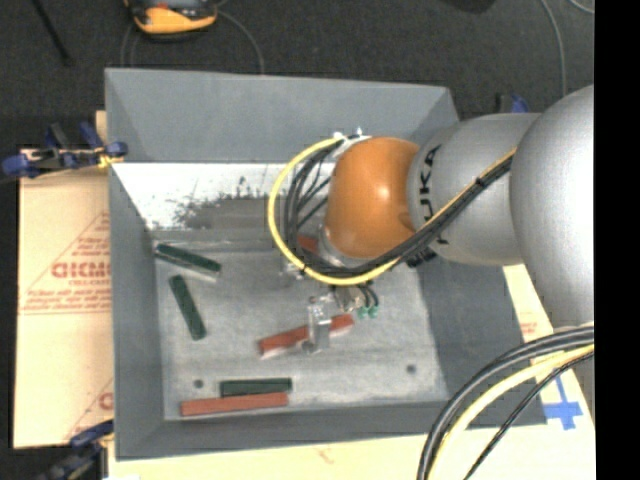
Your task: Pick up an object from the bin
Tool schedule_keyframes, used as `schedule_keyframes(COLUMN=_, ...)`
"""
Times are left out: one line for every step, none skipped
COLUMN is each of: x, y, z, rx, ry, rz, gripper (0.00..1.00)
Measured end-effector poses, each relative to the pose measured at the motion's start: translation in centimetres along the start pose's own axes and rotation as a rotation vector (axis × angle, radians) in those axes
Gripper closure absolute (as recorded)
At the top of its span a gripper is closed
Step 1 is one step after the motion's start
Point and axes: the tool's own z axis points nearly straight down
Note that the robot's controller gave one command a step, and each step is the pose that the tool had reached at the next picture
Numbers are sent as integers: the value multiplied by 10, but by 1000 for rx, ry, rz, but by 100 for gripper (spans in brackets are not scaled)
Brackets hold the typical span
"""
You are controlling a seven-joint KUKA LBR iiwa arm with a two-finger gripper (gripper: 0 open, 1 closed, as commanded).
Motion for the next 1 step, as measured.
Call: schedule_keyframes(x=55, y=-29, z=22, rx=-1, ry=1, rz=-125, gripper=100)
